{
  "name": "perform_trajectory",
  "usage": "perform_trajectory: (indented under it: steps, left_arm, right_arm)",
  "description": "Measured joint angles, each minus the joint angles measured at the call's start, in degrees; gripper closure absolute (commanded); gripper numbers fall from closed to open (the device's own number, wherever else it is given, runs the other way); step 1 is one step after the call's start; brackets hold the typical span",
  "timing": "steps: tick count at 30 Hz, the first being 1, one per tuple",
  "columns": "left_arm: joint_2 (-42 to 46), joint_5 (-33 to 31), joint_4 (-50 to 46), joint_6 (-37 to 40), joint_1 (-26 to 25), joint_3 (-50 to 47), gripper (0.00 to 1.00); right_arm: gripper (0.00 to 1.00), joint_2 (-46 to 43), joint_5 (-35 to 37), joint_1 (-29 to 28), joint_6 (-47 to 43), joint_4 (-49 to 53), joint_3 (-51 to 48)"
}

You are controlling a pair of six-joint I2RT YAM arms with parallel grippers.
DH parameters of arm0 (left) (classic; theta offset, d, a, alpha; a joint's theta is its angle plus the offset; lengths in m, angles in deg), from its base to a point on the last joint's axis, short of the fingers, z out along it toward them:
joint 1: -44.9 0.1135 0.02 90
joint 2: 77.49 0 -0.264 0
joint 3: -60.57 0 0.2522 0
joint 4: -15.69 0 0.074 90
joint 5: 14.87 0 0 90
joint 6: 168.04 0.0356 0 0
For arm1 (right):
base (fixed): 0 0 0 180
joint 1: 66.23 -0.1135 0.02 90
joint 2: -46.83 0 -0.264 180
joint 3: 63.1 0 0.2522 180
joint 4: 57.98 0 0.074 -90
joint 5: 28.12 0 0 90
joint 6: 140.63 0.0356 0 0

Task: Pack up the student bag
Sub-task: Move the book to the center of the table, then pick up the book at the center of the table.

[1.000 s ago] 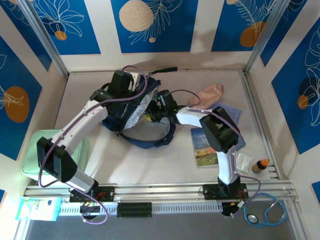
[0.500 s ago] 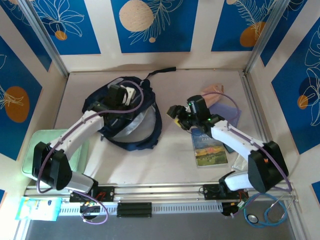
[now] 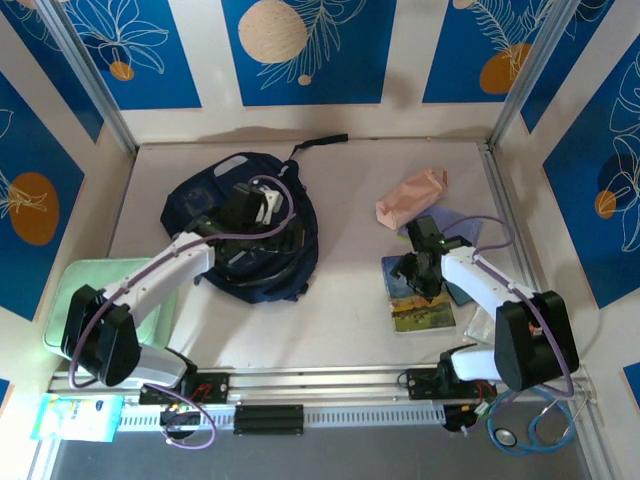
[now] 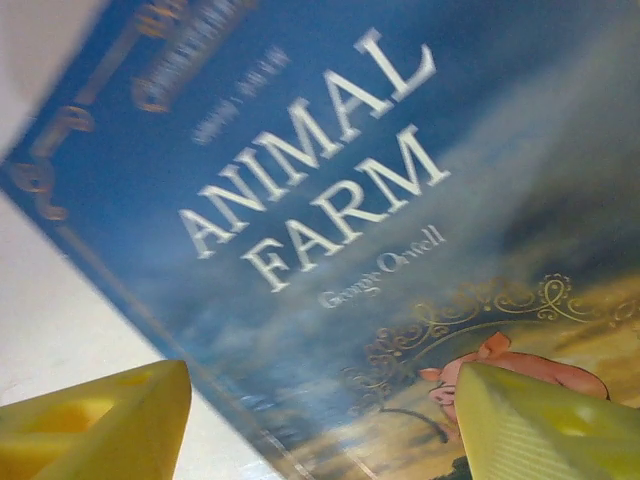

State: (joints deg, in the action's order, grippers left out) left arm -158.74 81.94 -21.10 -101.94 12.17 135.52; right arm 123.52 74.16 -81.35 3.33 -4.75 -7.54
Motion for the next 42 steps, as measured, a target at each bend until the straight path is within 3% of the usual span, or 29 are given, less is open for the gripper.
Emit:
perform_trajectory:
  steps: [7, 12, 17, 22, 26, 36, 42]
  left_arm:
    - [-4.1, 2.5, 6.4, -8.2, -5.2, -0.1, 0.00]
    - [-9.0, 5.3, 10.5, -12.4, -8.1, 0.0, 0.00]
    - [-17.1, 8.4, 11.5, -14.5, -11.2, 3.4, 0.07]
    - [-24.2, 9.9, 11.9, -17.2, -14.5, 7.9, 0.21]
    - [-29.0, 10.8, 13.0, -21.3, -16.0, 11.0, 0.28]
    - [-33.9, 12.0, 15.4, -27.2, -16.6, 12.0, 0.52]
    - [-34.6, 13.1, 17.6, -28.8, -16.6, 12.4, 0.53]
  right_arm:
    - [0.29, 2.0, -3.6, 1.1, 1.4, -2.7, -1.4]
    - [0.33, 3.7, -11.2, -0.2, 5.6, -9.1, -1.4]
    - [0.37, 5.1, -17.4, -1.3, 8.0, -15.5, -1.4]
    - [0.37, 3.6, -15.1, -0.8, 5.3, -12.9, 0.7]
    - [0.37, 1.5, -10.8, 2.7, 0.8, -9.8, 3.3]
    - [0.42, 6.4, -11.1, 8.6, -6.5, -7.9, 4.0]
    - [0.41, 7.3, -13.0, 10.1, -7.1, -8.5, 3.6]
